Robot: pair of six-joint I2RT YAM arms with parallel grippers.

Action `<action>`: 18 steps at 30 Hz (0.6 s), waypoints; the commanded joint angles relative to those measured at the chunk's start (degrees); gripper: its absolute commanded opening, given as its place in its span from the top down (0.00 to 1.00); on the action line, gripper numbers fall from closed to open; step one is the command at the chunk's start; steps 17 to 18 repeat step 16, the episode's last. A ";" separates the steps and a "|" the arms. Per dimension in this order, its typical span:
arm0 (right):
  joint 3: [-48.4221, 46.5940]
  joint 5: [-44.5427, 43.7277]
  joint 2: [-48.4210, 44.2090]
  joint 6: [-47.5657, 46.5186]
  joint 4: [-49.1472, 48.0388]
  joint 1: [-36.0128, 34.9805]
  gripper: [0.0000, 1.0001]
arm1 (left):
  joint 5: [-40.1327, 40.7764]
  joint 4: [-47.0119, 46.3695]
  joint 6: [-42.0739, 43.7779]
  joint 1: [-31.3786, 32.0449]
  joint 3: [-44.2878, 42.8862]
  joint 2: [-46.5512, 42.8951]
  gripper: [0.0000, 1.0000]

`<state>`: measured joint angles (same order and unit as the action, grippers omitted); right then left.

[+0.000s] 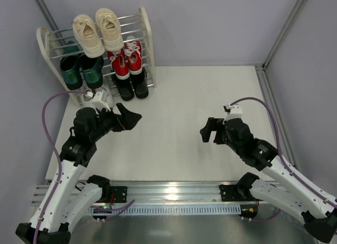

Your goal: Place and organize the shoes onto the shoe shelf

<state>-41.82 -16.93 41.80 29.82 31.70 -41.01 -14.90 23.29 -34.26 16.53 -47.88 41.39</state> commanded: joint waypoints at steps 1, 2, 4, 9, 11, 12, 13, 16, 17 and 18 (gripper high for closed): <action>-3.44 -1.62 -1.10 1.73 3.01 0.15 0.00 | -8.31 2.28 1.21 0.25 -2.92 -1.31 0.00; -3.61 -1.53 -1.46 1.73 3.27 0.15 0.00 | -8.39 2.29 1.30 0.17 -3.01 -1.66 0.00; -4.32 -1.88 -2.59 1.64 3.97 0.15 0.00 | -7.87 2.73 1.56 0.16 -3.01 -2.54 0.00; -5.99 -2.93 -4.01 -0.11 4.16 0.23 0.00 | -5.59 3.34 1.65 0.25 -3.10 -5.43 0.00; -6.69 -3.55 -3.40 -1.08 4.16 0.15 0.00 | -4.18 3.61 1.30 0.17 -3.19 -6.23 0.00; -7.56 -3.38 -3.13 -1.43 4.16 0.15 0.00 | -4.09 3.61 1.30 0.25 -3.19 -6.49 0.00; -8.01 -3.20 -2.69 -1.78 4.07 0.15 0.00 | -3.39 3.95 1.39 0.17 -3.80 -6.41 0.00; -9.59 -3.20 -1.02 -2.75 3.63 0.15 0.00 | -0.59 5.54 1.57 0.25 -4.68 -6.32 0.00; -9.59 -3.20 -1.02 -2.75 3.63 0.15 0.00 | -0.59 5.54 1.57 0.25 -4.68 -6.32 0.00; -9.59 -3.20 -1.02 -2.75 3.63 0.15 0.00 | -0.59 5.54 1.57 0.25 -4.68 -6.32 0.00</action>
